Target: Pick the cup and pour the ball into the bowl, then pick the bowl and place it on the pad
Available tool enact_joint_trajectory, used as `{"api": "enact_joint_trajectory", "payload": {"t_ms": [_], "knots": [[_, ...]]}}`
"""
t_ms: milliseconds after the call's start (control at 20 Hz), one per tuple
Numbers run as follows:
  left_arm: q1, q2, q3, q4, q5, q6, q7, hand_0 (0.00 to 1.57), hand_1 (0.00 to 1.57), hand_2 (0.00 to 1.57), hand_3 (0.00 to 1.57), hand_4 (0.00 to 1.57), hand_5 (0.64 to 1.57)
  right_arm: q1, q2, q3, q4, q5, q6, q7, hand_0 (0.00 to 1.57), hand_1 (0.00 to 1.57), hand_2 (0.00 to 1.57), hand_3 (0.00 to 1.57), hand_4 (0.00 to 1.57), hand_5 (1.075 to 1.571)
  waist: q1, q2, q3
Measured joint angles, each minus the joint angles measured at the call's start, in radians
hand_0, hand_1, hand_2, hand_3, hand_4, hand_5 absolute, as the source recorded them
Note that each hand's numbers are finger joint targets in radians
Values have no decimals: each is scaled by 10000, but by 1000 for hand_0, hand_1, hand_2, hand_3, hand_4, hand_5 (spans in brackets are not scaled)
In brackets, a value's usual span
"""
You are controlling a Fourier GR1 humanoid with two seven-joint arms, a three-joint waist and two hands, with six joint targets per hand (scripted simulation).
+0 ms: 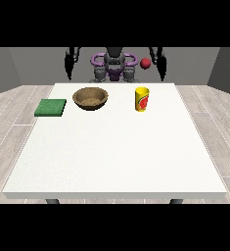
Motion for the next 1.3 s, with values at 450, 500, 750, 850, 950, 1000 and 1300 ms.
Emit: {"api": "enact_joint_trajectory", "payload": {"t_ms": [450, 500, 750, 850, 950, 1000, 1300], "knots": [[85, -174, -57, -1283, 695, 67, 1849, 0, 0, 0, 0, 634, 1564, 321, 64, -158, -1265, -684, -109, 1786, 0, 0, 0, 0, 860, 1530, -218, -3117, 101], [59, -299, -95, -1488, 841, 190, 2361, 0, 0, 0, 0, 635, 1564, 448, 136, -132, -1493, -829, -143, 2157, 0, 0, 0, 0, 860, 1532, -294, -3404, 106], [-204, -686, -465, -2703, 916, 816, 3996, 0, 0, 0, 0, 581, 1560, 476, 149, -250, -2864, -1230, -480, 3777, 0, 0, 0, 0, 789, 1548, -352, -3582, 119], [-487, -644, -430, -3069, 858, 977, 4314, 0, 0, 0, 0, 556, 1555, 326, 6, -437, -3502, -1451, -521, 4327, 0, 0, 0, 0, 760, 1548, -432, -3250, 118], [-724, -667, -471, -3233, 759, 1009, 4170, 0, 0, 0, 0, 602, 1556, 63, -5, -536, -3879, -1438, -660, 4449, 0, 0, 0, 0, 755, 1551, -454, -2696, 119], [-990, -726, -477, -3084, 572, 1131, 3932, 0, 0, 0, 0, 606, 1555, -65, 42, -515, -3941, -1447, -636, 4260, 0, 0, 0, 0, 741, 1546, -568, -2328, 119], [-1954, -788, -323, -2265, 132, 1145, 2080, 0, 0, 0, 0, 550, 1513, -776, 259, -637, -3445, -1295, -518, 2599, 0, 0, 0, 0, 707, 1542, -621, -108, 120]]}}
